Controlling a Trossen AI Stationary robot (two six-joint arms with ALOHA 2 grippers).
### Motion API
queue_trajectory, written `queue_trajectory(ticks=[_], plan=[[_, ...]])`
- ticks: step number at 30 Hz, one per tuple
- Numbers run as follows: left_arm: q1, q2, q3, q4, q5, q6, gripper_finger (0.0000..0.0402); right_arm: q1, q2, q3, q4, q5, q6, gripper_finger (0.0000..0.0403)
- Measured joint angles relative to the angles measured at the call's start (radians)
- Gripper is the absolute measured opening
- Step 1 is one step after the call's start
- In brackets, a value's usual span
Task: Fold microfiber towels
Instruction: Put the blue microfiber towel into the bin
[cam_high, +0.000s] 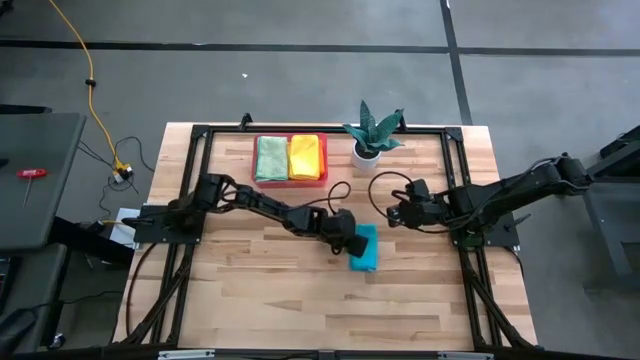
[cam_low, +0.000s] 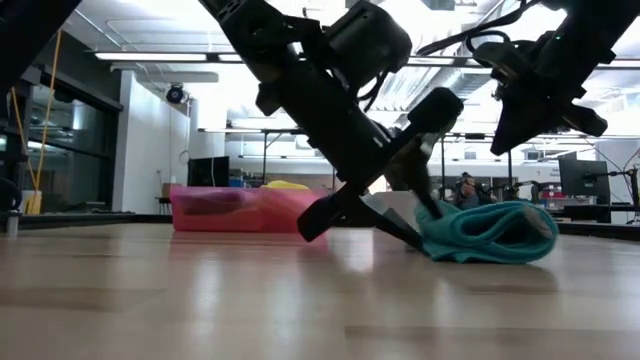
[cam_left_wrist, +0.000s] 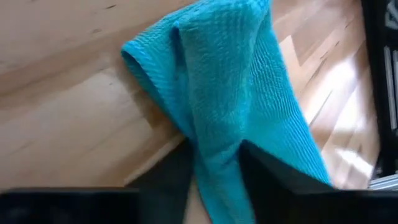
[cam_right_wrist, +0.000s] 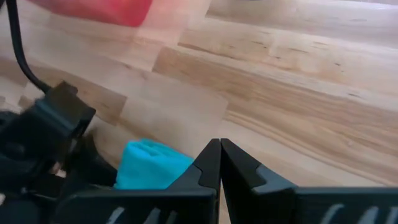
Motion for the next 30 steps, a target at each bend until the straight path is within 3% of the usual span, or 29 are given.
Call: queue_trajectory(ticks=[2,4,13,30], plan=[[0.000,0.002,-0.001,-0.001,-0.001,0.022,0.0059,0.000,0.000,0.000,0.000,0.019,0.015,0.0000],[-0.002,0.003,-0.001,0.000,-0.006,0.041,0.0017,0.000,0.000,0.000,0.000,0.027,0.025,0.0000],[0.029,-0.023,-0.006,-0.021,0.038,0.141,0.0003,-0.002,0.000,0.000,0.000,0.027,0.041,0.0000],[0.118,-0.217,-0.004,-0.215,0.016,0.394,0.0000,-0.002,0.000,0.000,-0.008,0.044,0.062,0.0000]])
